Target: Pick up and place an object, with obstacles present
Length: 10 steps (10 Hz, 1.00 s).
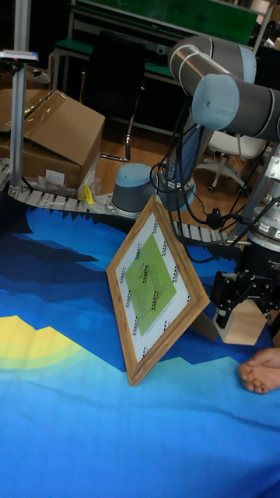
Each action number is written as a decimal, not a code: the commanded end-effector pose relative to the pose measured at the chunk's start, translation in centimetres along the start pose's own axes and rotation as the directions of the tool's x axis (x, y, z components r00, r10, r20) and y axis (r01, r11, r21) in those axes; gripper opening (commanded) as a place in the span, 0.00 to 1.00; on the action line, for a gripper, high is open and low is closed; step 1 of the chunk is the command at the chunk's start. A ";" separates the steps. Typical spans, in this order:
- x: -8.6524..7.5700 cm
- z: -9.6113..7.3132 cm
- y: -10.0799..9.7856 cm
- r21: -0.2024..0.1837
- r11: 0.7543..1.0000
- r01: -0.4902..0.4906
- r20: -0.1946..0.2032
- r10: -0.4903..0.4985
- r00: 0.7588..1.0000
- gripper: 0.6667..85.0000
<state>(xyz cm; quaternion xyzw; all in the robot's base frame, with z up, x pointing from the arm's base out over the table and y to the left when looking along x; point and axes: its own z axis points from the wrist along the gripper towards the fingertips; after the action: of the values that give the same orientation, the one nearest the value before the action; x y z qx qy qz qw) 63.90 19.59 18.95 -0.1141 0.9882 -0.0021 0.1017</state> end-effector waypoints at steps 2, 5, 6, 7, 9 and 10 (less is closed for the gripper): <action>0.2 0.1 0.4 -0.039 0.996 0.078 0.014 -0.078 0.997 0.76; 0.4 0.0 0.5 -0.045 0.994 0.102 0.007 -0.102 0.995 0.86; 0.4 -0.2 0.7 -0.050 0.995 0.089 0.005 -0.089 0.996 0.85; 0.4 -0.7 0.6 -0.048 0.996 0.076 0.002 -0.076 0.997 0.82; 0.1 -2.2 0.5 -0.045 0.997 0.055 -0.001 -0.055 0.998 0.76; 0.4 -4.0 0.3 -0.037 0.998 0.046 -0.015 -0.047 0.999 0.73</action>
<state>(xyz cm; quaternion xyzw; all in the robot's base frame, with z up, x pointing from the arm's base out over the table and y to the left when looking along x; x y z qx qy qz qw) 63.21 19.73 20.54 -0.1489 0.9840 0.0097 0.0973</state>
